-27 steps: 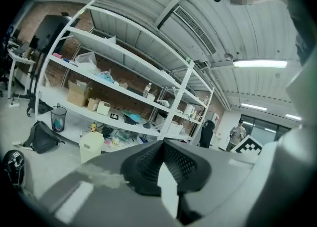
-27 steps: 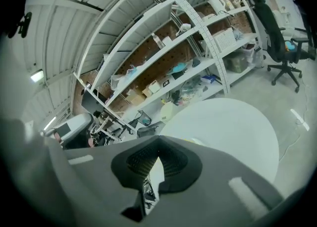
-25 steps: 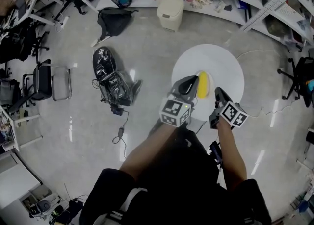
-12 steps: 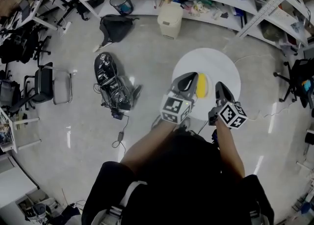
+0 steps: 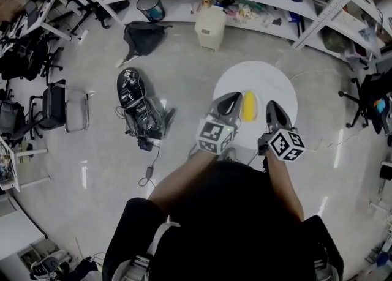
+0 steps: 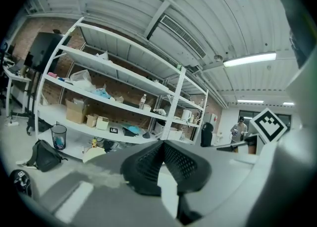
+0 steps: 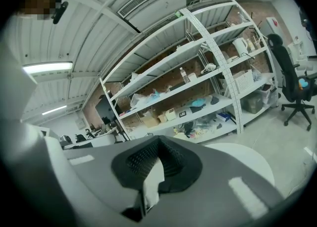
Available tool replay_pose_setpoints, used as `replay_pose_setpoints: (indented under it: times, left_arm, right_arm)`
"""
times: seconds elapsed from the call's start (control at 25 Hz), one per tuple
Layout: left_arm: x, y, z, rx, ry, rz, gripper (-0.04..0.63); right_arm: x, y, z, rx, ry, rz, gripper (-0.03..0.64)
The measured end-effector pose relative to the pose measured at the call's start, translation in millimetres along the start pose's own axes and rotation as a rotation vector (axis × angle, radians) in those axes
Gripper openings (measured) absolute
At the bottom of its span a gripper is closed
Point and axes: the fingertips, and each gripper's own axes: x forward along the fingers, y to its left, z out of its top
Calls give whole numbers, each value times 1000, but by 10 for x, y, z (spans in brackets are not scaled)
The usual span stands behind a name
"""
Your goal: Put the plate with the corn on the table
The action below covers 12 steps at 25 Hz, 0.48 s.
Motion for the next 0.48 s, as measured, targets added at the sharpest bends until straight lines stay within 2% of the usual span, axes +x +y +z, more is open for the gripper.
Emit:
replay_pose_setpoints:
  times: [0.48]
  left_arm:
    - [-25, -7, -19, 1, 6, -8, 5]
  right_arm:
    - [-21, 129, 2, -57, -13, 33, 8]
